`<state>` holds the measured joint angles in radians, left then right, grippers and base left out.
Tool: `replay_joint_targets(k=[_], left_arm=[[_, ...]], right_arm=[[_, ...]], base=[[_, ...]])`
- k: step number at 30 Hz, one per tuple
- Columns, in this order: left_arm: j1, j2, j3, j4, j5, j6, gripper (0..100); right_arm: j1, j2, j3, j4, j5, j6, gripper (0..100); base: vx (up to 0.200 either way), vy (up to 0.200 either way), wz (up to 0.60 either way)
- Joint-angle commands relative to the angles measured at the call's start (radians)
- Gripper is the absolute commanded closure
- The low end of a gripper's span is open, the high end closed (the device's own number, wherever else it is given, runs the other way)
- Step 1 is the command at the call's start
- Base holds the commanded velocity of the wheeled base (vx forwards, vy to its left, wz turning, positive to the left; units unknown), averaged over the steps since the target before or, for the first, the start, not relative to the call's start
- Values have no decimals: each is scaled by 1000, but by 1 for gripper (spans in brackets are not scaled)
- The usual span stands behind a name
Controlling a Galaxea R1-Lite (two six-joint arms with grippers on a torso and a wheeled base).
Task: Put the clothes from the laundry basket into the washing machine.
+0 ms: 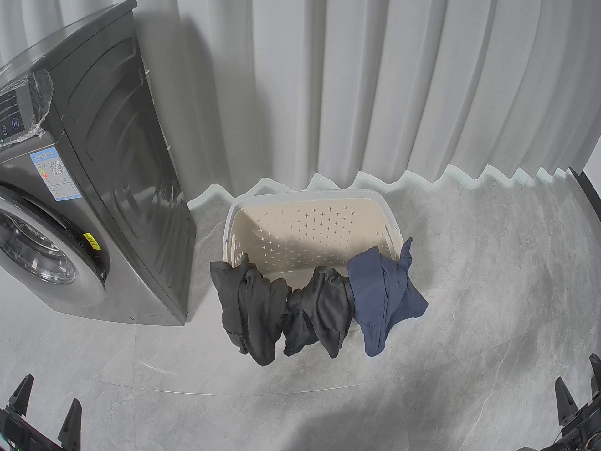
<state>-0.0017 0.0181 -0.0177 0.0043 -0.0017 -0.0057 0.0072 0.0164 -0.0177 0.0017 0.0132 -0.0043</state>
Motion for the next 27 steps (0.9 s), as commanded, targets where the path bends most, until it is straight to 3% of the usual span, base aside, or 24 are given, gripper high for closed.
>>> replay_joint_targets(k=[1,13,19,27], left_arm=[[0,-15,16,0,0,0,0],[0,-15,16,0,0,1,0],[0,-15,16,0,0,0,0],[0,-15,16,0,0,1,0]], right_arm=[[0,-16,16,0,1,0,0],[0,-16,16,0,1,0,0],[0,-16,16,0,1,0,0],[0,-16,16,0,1,0,0]], base=[[0,-200,0],[0,0,0],[200,0,0],[0,0,0]])
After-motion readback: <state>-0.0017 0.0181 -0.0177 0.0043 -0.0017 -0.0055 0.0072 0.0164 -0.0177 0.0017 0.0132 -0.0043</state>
